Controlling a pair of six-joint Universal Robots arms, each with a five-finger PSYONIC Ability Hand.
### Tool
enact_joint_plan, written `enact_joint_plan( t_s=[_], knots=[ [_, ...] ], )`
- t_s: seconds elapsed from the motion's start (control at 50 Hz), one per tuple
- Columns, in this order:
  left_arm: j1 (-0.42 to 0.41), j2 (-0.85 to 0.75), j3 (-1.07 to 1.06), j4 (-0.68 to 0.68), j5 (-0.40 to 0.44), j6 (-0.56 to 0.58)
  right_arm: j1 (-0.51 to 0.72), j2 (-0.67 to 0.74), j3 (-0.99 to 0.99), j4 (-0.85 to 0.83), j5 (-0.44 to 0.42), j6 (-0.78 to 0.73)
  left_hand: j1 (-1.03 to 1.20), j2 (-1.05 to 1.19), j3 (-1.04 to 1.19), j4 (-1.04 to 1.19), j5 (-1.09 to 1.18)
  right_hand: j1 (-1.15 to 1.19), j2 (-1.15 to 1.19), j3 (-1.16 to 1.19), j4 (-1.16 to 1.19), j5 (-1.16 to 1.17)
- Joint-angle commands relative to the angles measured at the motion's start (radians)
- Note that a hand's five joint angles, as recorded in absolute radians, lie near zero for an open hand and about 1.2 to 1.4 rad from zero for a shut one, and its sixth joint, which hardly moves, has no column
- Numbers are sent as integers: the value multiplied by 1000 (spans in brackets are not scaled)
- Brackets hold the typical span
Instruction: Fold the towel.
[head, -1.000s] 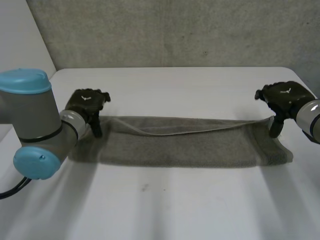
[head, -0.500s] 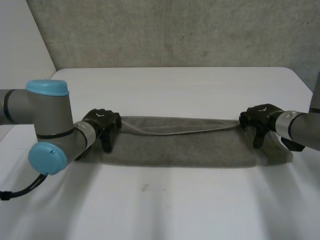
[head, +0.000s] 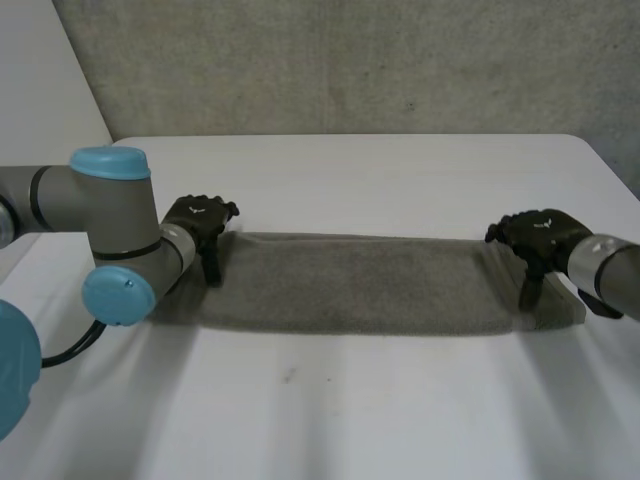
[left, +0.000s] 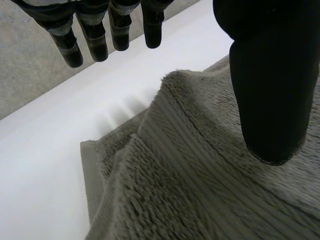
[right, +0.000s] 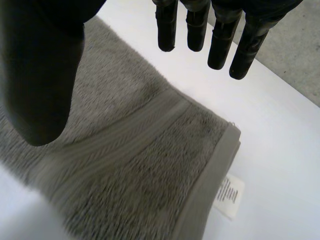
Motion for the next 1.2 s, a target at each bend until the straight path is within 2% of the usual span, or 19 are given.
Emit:
enact_joint_plan(
  t_s=[0.02,0.22,0.26,0.28,0.3,0.32,0.54,0.72,0.76,0.8,0.82,0.86,0.92,0.96,0.98,1.02,1.08,1.12,1.2],
  knots=[
    [-6,98,-120,3,5,-1,-33,-59,192,-110,4,-94,-3,9,8,9,-32,7,0,5,-12,8],
    [-4,233,-234,29,12,-10,-71,-42,272,-234,26,-129,-3,9,8,9,-32,274,267,272,255,275],
    [-4,259,-256,34,12,-10,-76,-28,272,-266,52,-149,-3,9,8,9,-32,811,804,809,793,812],
    [-4,259,-257,34,12,-10,-76,-28,272,-266,52,-149,-3,9,8,9,-32,814,807,812,796,815],
    [-3,270,-269,36,12,-10,-86,-22,272,-277,75,-169,-3,9,8,9,-32,1108,1101,1106,1089,1109],
    [-2,279,-278,36,13,-10,-103,-19,272,-284,101,-195,-3,9,8,9,-32,1159,1152,1157,1141,1160],
    [7,354,-365,36,15,-12,-274,3,237,-294,164,-406,-3,9,8,9,-32,1159,1152,1158,1141,1161],
    [7,422,-438,39,16,-12,-265,-120,166,-295,167,-411,-3,8,7,8,-33,1159,1152,1158,1141,1161],
    [7,431,-445,39,15,-13,-231,-140,149,-294,167,-397,-3,8,7,8,-33,1159,1152,1158,1141,1161],
    [7,454,-451,42,15,-16,-78,-168,96,-297,165,-356,-3,8,7,8,-33,1159,1152,1158,1141,1161],
    [7,454,-451,42,15,-16,-77,-168,95,-297,165,-356,-3,8,7,8,-33,1159,1152,1158,1141,1161],
    [7,468,-453,46,15,-30,104,-154,37,-300,162,-313,-3,8,7,8,-33,1159,1152,1158,1141,1161],
    [5,472,-453,46,15,-44,191,-142,14,-307,162,-308,-3,8,7,8,-33,1159,1152,1158,1141,1161],
    [5,477,-453,48,15,-76,357,-91,-32,-347,161,-302,-3,8,7,8,-33,1159,1152,1158,1141,1161],
    [5,477,-453,48,15,-76,358,-91,-32,-347,161,-302,-3,8,7,8,-33,1159,1152,1158,1141,1161],
    [4,479,-453,48,15,-104,531,-13,-70,-395,161,-305,-3,8,7,8,-33,1159,1152,1158,1141,1161],
    [4,479,-454,48,15,-115,599,30,-86,-412,161,-305,-3,8,7,8,-33,1159,1152,1158,1141,1161],
    [5,479,-465,49,15,-128,708,108,-107,-424,162,-307,-3,8,7,8,-33,1159,1152,1158,1141,1161],
    [1,479,-477,57,15,-128,777,182,-113,-413,165,-310,-3,8,7,8,-33,1159,1152,1158,1141,1161]
  ],
)
